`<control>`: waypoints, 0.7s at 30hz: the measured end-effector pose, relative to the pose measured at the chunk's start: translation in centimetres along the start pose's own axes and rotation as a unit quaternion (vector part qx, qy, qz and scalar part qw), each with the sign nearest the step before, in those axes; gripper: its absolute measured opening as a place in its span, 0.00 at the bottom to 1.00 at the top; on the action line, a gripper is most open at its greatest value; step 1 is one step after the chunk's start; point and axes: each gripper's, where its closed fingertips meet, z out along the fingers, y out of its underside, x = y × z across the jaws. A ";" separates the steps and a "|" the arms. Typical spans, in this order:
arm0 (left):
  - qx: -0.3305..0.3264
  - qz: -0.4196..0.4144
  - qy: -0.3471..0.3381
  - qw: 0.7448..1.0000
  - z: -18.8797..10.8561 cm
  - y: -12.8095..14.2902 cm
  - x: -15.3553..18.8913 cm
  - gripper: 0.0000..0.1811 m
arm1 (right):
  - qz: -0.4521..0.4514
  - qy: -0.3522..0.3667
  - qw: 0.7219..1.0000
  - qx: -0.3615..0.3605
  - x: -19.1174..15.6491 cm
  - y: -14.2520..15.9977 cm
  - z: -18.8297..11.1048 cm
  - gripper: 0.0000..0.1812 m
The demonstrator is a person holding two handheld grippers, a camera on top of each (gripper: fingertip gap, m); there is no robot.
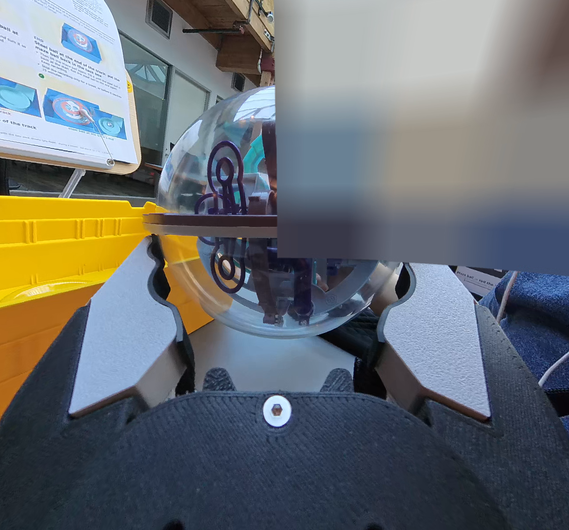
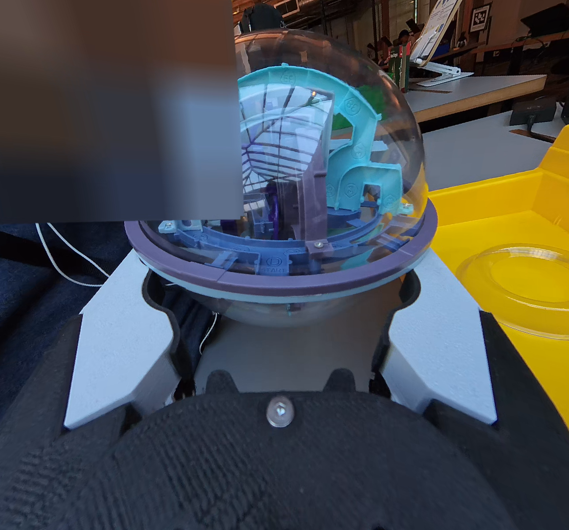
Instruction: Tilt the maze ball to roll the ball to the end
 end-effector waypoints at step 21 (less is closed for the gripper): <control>0.024 0.006 0.006 1.000 -0.4 -0.9 0.1 0.82 | -0.006 -0.002 1.000 0.009 -0.2 -0.4 0.6 0.86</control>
